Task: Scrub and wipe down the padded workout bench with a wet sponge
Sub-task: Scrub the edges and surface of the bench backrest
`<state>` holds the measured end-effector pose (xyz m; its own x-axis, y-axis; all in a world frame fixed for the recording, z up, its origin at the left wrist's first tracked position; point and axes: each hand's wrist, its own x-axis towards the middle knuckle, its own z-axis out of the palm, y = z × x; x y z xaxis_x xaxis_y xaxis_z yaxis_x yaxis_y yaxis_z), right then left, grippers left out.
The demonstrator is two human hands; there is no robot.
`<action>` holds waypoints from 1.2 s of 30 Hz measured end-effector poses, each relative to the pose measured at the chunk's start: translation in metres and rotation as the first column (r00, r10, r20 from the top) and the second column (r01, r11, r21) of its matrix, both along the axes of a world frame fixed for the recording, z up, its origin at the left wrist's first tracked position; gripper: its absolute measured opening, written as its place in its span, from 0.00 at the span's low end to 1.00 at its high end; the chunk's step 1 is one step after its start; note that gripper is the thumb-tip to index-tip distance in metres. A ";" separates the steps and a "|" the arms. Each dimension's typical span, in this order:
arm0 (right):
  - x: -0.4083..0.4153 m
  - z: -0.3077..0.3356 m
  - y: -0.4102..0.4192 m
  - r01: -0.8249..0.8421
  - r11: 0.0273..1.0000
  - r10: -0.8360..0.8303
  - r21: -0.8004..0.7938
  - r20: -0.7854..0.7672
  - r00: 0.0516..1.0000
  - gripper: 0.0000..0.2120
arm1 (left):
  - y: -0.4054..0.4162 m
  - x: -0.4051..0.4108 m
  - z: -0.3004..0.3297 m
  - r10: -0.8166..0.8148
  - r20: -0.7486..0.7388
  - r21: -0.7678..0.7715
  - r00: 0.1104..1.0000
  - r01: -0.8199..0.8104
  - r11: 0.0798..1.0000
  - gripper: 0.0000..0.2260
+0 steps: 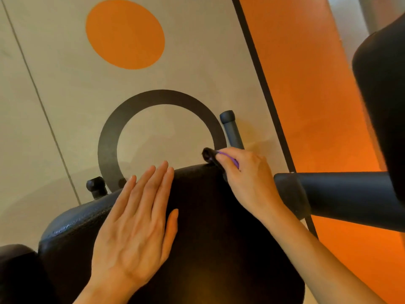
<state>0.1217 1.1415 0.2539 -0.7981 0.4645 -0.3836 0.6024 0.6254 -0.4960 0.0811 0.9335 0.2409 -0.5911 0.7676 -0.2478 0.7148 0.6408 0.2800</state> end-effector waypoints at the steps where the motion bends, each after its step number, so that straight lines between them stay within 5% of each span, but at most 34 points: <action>1: -0.005 0.000 -0.011 -0.076 0.997 0.075 -0.022 -0.010 0.997 0.12 | 0.000 0.000 0.000 0.000 0.000 0.002 1.000 0.000 1.000 0.29; 3: -0.003 0.007 -0.010 -0.126 0.986 0.126 -0.109 -0.011 0.992 0.11 | 0.000 0.000 -0.001 -0.007 0.002 0.002 1.000 0.007 1.000 0.29; 5: 0.010 0.017 0.013 0.013 0.984 -0.008 -0.178 0.025 1.000 0.11 | 0.000 -0.002 -0.002 -0.007 0.015 0.007 1.000 0.007 1.000 0.29; 8: 0.024 0.019 0.022 0.181 0.981 -0.179 -0.075 0.029 0.983 0.10 | -0.002 -0.001 -0.003 -0.010 0.026 0.008 1.000 0.010 1.000 0.29; 14: 0.004 0.009 -0.030 -0.166 0.985 0.162 -0.053 -0.081 0.984 0.12 | -0.003 0.001 -0.002 -0.013 0.020 0.001 1.000 0.013 1.000 0.29; 19: 0.038 0.016 0.014 0.231 0.971 -0.231 -0.060 0.005 0.973 0.12 | -0.002 0.000 -0.004 -0.024 0.008 0.007 1.000 0.024 1.000 0.29; 24: 0.016 0.007 -0.038 -0.170 0.985 0.163 -0.040 -0.150 0.975 0.16 | -0.004 0.003 -0.003 -0.030 -0.015 0.008 0.999 0.030 1.000 0.29; 29: 0.021 0.001 0.004 0.060 0.997 -0.057 0.043 -0.058 0.997 0.11 | -0.005 0.003 -0.007 -0.028 -0.041 0.036 0.999 0.030 0.999 0.29; 34: -0.006 0.002 -0.044 -0.189 0.982 0.189 0.007 -0.087 0.978 0.11 | -0.004 0.005 -0.008 -0.006 -0.072 0.060 0.997 0.010 0.998 0.29; 36: 0.003 0.009 -0.018 -0.139 0.989 0.137 -0.057 -0.046 0.990 0.11 | -0.005 0.005 -0.010 0.000 -0.076 0.076 0.997 0.006 0.997 0.29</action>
